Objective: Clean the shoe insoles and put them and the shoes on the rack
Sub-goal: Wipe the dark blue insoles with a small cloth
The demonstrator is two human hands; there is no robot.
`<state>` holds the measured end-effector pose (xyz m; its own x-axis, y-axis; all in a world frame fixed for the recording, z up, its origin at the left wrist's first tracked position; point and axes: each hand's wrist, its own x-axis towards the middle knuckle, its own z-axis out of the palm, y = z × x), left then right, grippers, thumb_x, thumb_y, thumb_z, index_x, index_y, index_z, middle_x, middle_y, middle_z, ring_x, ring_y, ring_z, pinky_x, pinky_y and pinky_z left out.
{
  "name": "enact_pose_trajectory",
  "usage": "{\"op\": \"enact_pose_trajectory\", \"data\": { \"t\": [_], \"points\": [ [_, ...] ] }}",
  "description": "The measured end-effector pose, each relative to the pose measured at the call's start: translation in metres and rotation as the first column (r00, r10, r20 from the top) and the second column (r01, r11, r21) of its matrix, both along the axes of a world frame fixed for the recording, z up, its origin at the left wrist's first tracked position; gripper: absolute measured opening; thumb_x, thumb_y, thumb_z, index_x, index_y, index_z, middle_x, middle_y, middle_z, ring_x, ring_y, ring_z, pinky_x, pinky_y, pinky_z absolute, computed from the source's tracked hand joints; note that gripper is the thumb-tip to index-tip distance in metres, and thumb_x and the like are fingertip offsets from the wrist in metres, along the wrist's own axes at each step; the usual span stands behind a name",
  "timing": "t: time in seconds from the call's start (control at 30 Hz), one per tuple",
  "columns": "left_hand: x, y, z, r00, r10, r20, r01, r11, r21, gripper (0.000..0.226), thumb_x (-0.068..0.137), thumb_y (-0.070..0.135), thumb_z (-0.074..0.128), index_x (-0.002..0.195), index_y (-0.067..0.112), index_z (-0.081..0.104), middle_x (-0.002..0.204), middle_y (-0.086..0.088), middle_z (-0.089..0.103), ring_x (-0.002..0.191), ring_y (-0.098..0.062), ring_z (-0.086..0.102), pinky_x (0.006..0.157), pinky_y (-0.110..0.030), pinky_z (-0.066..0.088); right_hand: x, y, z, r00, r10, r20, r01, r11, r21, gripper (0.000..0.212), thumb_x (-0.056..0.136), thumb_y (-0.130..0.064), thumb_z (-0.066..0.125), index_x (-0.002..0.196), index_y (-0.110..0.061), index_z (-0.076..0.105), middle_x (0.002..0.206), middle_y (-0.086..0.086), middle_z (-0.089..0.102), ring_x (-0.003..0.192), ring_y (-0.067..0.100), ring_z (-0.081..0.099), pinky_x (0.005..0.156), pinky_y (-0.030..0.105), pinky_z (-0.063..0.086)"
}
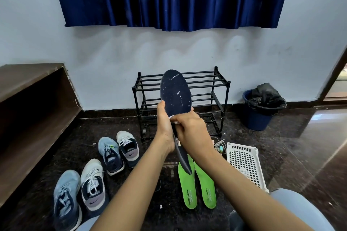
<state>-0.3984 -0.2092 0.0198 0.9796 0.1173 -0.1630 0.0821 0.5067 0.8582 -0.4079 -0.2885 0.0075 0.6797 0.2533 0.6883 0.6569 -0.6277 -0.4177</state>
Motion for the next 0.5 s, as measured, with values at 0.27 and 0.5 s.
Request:
{"op": "enact_pose_trajectory", "data": {
  "t": [0.27,0.5],
  "points": [
    [-0.005,-0.022,-0.002,0.995,-0.092,0.027,0.094,0.992,-0.085,0.054,0.1,0.049,0.028,0.095,0.016,0.07,0.093,-0.004,0.072,0.087,-0.018,0.067,0.079,-0.028,0.052,0.017,-0.013,0.008,0.981,-0.191,0.038,0.19,0.982,0.012,0.022,0.071,0.004,0.058,0.083,-0.007,0.073,0.075,0.007,0.071,0.074,0.028,0.061,0.066,0.028,0.049],
    [-0.001,-0.008,0.002,0.999,-0.047,0.017,0.048,0.998,-0.049,0.057,0.1,0.049,0.027,0.091,0.012,0.07,0.084,-0.003,0.074,0.076,-0.016,0.068,0.07,-0.026,0.053,0.005,-0.006,0.003,0.995,-0.094,-0.028,0.094,0.996,0.0,0.025,0.071,0.007,0.061,0.086,-0.008,0.074,0.079,0.007,0.072,0.079,0.027,0.063,0.075,0.029,0.049]
  ]
}}
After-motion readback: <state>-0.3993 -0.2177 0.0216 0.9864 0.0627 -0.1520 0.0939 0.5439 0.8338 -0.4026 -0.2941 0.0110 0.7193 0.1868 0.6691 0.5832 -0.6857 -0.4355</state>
